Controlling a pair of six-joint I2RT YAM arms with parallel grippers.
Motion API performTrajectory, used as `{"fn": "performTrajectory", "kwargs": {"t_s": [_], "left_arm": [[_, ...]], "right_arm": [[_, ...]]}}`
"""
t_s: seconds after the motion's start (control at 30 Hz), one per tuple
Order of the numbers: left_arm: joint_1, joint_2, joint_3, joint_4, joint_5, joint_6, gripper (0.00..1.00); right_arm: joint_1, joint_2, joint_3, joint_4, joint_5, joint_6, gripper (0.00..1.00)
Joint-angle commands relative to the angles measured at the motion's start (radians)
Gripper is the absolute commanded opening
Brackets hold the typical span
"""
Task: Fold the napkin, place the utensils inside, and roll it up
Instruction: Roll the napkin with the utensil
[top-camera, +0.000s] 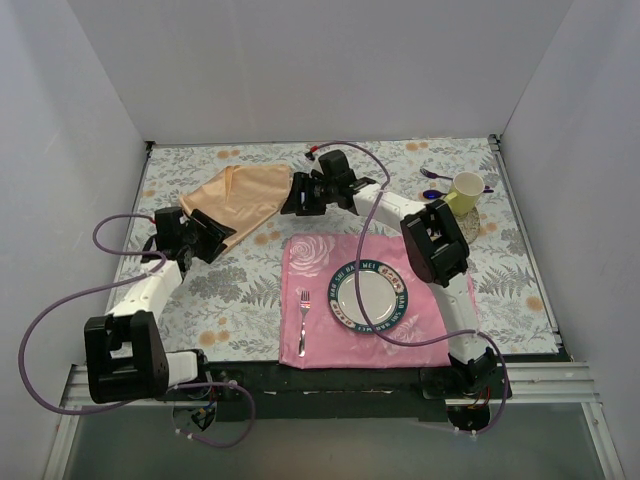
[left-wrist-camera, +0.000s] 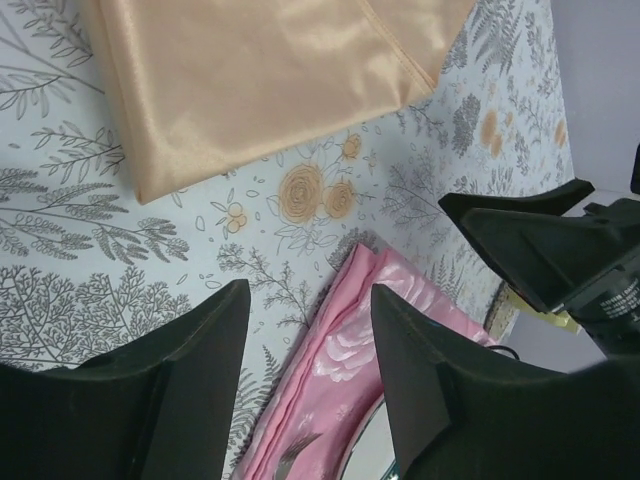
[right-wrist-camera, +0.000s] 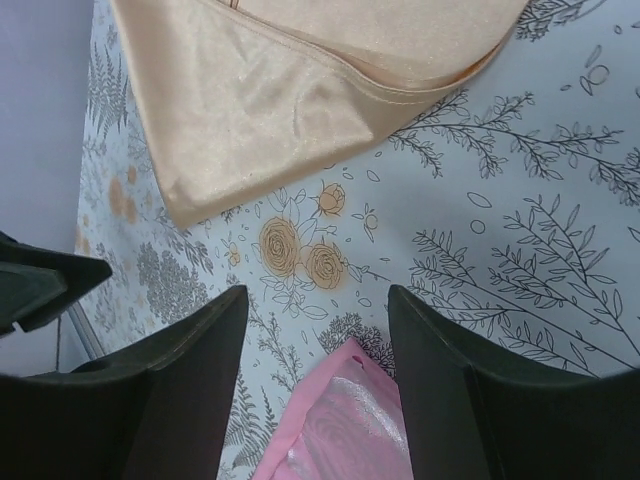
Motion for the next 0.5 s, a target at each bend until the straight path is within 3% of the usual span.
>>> {"fn": "performTrajectory", "kwargs": {"t_s": [0.0,0.23,0.47], "left_arm": [[-0.005,0.012,-0.066,0.044,-0.081,-0.044,0.48],[0.009,0.092,-0.117,0.172,-0.083,-0.21,0.43],[0.02,0.12,-0.141,0.226,-0.124,-0.205,0.43]], "right_arm": [[-0.004,-0.03,-0.014,0.099,0.003,0.101,0.66],[-0.01,-0.127,-0.113,0.087,0.01,0.051,0.66],[-0.025,-0.219,-0.285,0.18,-0.001,0.047,0.66]]}}
